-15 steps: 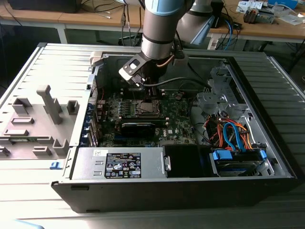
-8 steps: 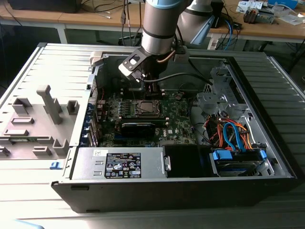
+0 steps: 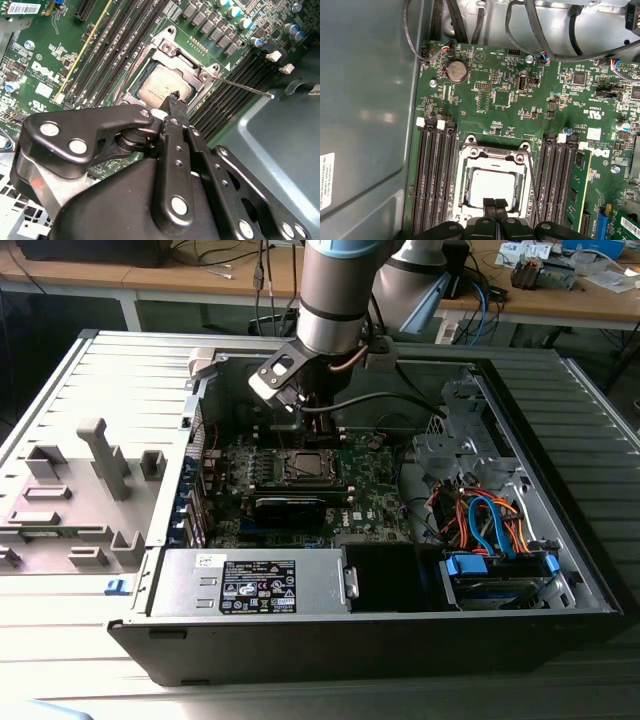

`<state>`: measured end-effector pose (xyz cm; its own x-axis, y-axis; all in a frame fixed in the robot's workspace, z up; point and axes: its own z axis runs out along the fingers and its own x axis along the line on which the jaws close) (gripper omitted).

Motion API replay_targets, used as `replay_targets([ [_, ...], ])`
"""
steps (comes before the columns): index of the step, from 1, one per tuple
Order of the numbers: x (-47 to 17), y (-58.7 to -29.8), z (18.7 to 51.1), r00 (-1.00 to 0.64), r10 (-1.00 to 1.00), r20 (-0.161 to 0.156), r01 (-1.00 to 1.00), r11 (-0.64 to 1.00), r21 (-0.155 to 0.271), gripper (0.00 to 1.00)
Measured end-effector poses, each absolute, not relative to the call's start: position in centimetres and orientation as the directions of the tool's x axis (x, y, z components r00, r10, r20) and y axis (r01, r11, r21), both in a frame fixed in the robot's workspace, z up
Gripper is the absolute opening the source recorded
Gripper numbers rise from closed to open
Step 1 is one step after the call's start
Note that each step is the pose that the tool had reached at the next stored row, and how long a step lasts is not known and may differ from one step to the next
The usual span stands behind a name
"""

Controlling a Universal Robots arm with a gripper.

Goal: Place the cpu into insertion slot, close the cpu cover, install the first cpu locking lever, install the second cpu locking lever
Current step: 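Install the first cpu locking lever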

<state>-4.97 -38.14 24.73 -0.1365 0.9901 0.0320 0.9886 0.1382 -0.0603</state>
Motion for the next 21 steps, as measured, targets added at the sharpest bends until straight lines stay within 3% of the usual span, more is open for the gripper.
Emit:
replay_targets([
  [21,-4.97,-38.14,24.72,-0.312,0.950,0.012,0.948,0.312,-0.065,0.11],
])
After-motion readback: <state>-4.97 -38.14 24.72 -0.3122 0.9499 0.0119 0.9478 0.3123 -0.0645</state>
